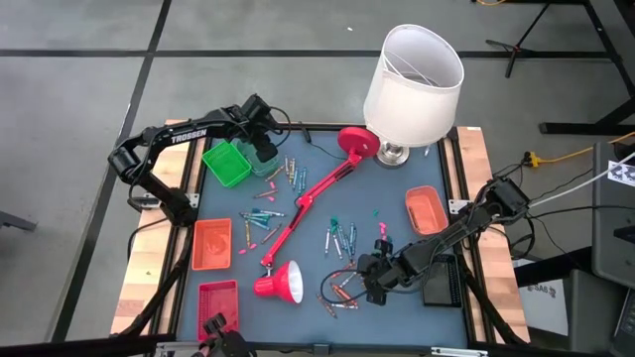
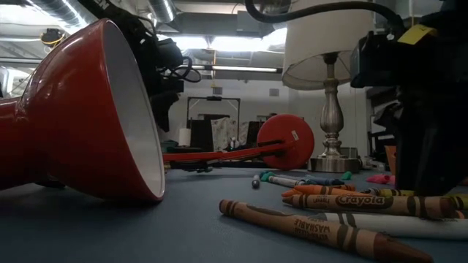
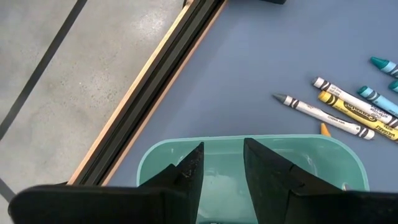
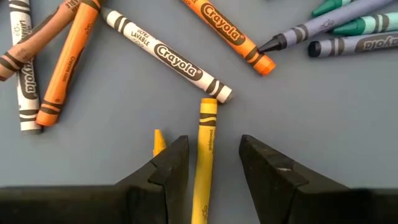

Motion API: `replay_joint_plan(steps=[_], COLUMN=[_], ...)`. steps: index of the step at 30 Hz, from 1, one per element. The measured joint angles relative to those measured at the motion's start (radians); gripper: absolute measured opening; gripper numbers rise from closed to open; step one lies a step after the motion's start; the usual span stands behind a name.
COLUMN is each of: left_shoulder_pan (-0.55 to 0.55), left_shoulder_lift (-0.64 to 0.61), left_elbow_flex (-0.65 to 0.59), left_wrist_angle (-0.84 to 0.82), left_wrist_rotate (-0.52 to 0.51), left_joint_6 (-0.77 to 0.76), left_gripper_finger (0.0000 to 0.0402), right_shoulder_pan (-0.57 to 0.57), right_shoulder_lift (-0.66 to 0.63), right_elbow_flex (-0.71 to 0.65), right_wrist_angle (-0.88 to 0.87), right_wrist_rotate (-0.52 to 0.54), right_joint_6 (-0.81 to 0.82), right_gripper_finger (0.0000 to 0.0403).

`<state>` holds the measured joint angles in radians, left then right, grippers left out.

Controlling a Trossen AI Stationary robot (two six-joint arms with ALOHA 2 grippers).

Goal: Sort crayons
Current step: Put the yellow crayon into the black bin

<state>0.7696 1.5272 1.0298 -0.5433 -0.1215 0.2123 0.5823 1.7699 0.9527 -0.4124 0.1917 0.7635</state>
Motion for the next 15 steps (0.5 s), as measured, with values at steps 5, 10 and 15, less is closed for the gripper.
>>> replay_joint_plan(steps=[5, 10, 15], left_shoulder_pan=[0.0, -0.001, -0.001], left_shoulder_lift=[0.0, 0.0, 0.0], left_elbow_flex=[0.0, 0.0, 0.0], left_wrist_angle=[0.028, 0.04, 0.04], left_wrist_rotate=[0.001, 0.012, 0.012], left_joint_6=[0.0, 0.0, 0.0], left_gripper_finger=[0.0098, 0.0098, 0.0098], right_shoulder_pan=[0.0, 0.0, 0.0], right_shoulder_lift=[0.0, 0.0, 0.0], right_elbow_flex=[0.0, 0.0, -0.001], right_wrist_angle=[-0.003, -0.008, -0.01], right_wrist_rotate=[0.0, 0.001, 0.002], right_joint_6=[0.001, 0.002, 0.0], right_gripper_finger=[0.014, 0.0091, 0.0037])
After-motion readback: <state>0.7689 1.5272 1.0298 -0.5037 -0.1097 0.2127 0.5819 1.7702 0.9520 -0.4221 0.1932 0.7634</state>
